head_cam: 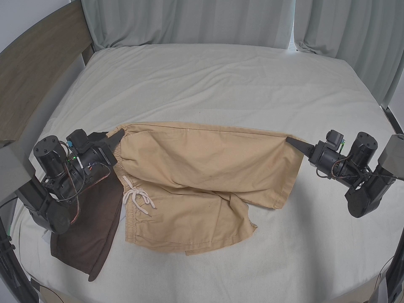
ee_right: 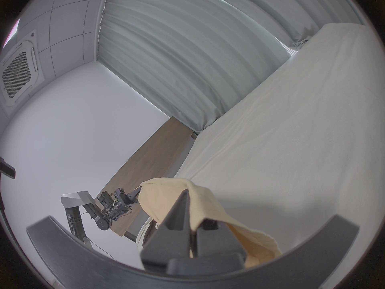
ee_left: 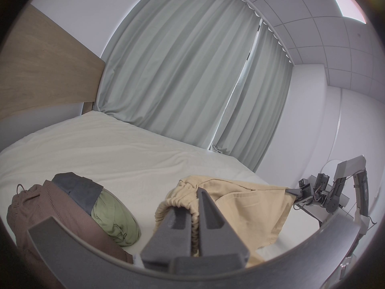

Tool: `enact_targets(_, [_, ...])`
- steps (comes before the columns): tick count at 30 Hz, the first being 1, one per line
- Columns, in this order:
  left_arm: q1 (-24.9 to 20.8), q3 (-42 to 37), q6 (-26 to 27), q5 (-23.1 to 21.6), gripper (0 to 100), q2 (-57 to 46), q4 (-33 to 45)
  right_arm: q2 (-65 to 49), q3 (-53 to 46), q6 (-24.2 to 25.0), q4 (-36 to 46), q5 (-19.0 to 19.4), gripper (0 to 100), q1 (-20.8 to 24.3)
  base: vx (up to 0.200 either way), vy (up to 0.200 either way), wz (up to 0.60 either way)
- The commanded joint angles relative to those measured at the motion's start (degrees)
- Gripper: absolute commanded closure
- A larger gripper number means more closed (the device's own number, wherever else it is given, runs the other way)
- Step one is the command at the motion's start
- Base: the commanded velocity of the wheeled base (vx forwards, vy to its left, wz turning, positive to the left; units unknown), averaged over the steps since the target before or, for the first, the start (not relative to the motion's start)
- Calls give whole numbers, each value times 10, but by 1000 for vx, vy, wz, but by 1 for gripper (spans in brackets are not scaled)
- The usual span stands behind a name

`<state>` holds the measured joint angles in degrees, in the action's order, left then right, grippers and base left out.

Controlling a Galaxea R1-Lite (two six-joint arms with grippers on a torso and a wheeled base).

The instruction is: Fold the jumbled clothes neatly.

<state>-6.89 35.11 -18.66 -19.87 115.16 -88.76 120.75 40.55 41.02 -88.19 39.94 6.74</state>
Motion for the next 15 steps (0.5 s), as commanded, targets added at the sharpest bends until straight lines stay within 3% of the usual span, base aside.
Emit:
enact_targets(1, [1,19,-1,10,100,26,0,33,34,0,0,0,100,-1,0,0,0])
enact_targets(6, [6,41,-4,13,100,47,-1,61,72,1,0,1,100,-2,0,0,0])
enact_targets(15, [10,82,-61,22,100,74,0,99,124,3,1,1,100,-1,0,0,0])
